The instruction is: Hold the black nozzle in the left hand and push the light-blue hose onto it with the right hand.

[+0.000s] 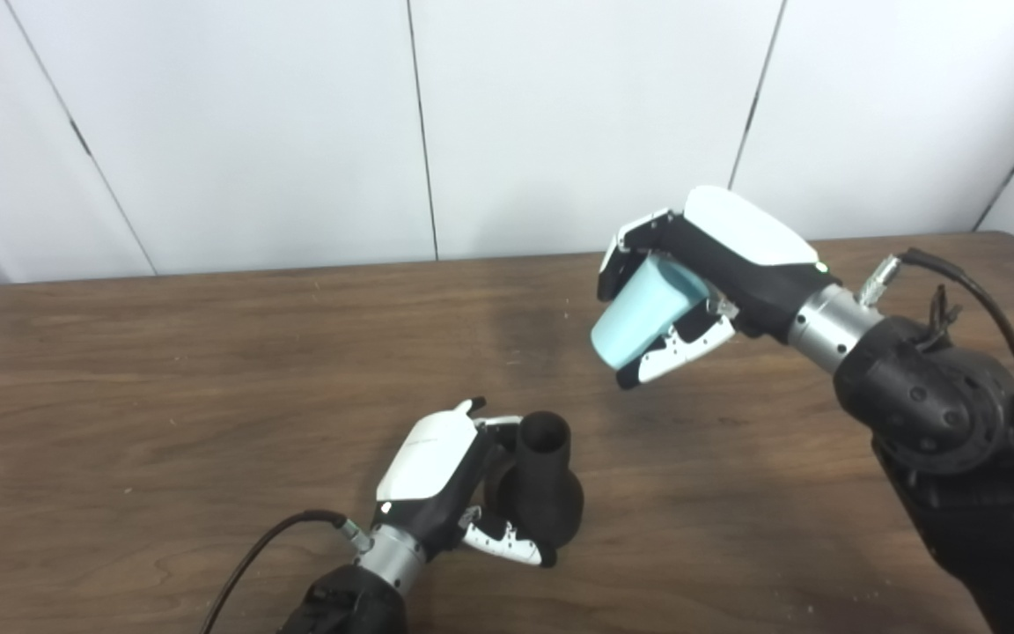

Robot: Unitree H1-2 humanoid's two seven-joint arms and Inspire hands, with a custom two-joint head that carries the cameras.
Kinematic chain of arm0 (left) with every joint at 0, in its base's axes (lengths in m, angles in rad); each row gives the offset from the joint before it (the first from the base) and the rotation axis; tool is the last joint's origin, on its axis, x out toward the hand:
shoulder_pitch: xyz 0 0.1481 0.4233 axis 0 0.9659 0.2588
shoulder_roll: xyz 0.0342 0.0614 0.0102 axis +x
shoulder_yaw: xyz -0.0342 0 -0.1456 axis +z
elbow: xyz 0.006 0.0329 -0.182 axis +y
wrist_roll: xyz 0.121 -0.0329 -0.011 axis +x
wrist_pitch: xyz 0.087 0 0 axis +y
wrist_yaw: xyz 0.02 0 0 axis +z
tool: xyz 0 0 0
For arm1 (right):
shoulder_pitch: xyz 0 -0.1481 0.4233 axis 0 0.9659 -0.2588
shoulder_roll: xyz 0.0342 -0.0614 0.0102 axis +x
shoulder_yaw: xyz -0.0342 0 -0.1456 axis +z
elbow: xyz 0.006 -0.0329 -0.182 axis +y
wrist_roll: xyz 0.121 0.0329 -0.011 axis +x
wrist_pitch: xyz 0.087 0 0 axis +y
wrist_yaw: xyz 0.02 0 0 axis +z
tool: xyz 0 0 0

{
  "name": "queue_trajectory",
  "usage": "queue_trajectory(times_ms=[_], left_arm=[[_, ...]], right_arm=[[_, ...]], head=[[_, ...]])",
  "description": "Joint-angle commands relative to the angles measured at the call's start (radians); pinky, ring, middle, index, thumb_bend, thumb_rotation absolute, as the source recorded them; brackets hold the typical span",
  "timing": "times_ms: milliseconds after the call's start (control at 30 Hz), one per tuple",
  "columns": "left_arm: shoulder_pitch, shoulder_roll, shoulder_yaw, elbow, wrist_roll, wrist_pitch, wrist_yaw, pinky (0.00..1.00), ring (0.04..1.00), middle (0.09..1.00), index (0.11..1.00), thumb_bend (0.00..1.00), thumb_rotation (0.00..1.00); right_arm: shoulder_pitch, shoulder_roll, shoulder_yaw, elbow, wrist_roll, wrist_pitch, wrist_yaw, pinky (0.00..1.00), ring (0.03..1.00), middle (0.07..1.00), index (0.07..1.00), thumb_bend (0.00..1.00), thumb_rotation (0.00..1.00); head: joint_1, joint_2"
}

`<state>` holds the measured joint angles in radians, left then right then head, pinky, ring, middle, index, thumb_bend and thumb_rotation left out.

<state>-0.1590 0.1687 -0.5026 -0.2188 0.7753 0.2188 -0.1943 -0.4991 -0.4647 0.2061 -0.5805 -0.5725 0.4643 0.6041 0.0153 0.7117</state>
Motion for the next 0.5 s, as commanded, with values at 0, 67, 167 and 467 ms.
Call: queue_trajectory(times_ms=[0,67,167,467], left_arm=[[0.015,-0.003,-0.033,0.041,0.019,0.021,-0.063,0.96,0.698,0.504,0.48,0.52,0.0],[0.014,-0.004,-0.032,0.037,0.02,0.026,-0.069,0.95,0.688,0.5,0.482,0.52,0.0],[0.015,-0.005,-0.032,0.028,0.024,0.033,-0.076,0.95,0.681,0.498,0.483,0.52,0.0],[0.019,-0.009,-0.03,0.02,0.03,0.041,-0.082,0.94,0.687,0.488,0.486,0.52,0.0]], right_arm=[[-0.023,0.007,-0.006,-0.032,0.003,0.0,-0.001,0.32,0.412,0.492,0.486,0.5,0.0],[-0.021,0.02,0.002,-0.032,0.007,-0.004,0.0,0.32,0.412,0.491,0.486,0.5,0.0],[-0.014,0.033,0.011,-0.033,0.013,-0.012,0.001,0.31,0.413,0.49,0.486,0.5,0.0],[0.017,0.047,0.035,-0.027,0.026,-0.033,-0.001,0.31,0.418,0.491,0.485,0.5,0.0]], head=[[0.001,0.0],[0.002,0.005],[0.003,0.011],[0.005,0.025]])
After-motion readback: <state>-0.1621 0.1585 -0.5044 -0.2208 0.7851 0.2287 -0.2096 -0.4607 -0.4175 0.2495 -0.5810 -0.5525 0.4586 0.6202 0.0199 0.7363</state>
